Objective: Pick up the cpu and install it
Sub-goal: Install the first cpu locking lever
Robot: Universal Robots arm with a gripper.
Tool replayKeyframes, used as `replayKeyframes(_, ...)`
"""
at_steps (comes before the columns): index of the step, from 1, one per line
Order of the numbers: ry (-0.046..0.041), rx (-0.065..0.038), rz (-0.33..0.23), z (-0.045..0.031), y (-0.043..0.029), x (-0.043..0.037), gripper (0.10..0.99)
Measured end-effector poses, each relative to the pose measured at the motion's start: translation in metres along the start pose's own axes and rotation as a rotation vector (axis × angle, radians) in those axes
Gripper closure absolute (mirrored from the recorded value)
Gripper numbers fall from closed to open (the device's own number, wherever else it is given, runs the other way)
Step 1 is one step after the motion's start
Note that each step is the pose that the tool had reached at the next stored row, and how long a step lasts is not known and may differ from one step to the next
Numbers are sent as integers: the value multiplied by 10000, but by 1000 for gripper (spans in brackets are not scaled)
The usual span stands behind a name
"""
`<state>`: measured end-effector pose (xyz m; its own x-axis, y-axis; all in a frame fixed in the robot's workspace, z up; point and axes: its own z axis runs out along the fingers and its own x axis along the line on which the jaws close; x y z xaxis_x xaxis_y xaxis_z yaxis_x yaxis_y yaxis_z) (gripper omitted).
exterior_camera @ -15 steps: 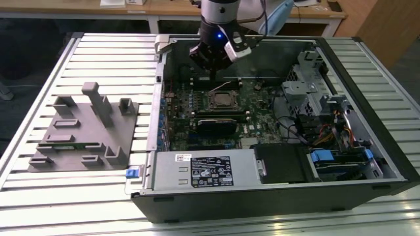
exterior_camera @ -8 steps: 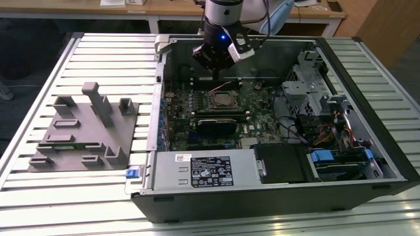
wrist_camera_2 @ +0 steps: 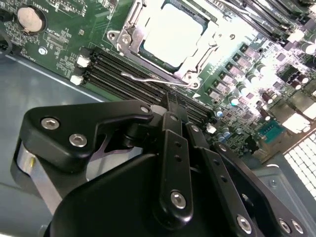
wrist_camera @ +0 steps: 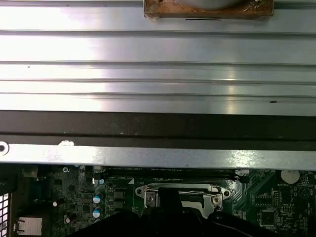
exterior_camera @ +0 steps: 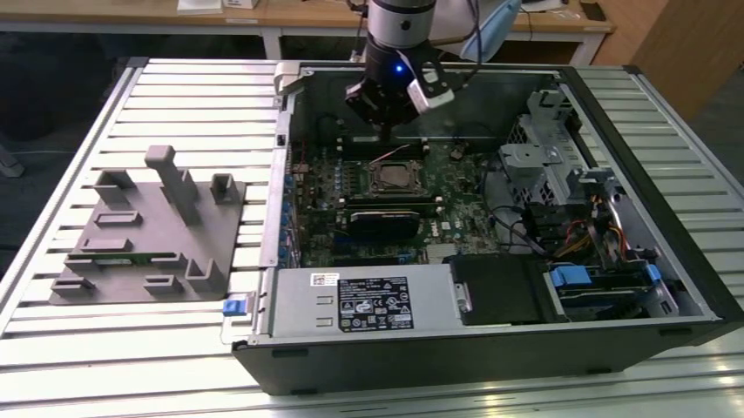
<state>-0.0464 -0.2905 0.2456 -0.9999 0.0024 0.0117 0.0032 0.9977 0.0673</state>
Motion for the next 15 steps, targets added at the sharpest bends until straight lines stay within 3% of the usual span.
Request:
replayKeyframes(12,-3,-5,1,33,-2,-18,969)
replayKeyframes(15,-2,-53,-1,53,-3,-28,969)
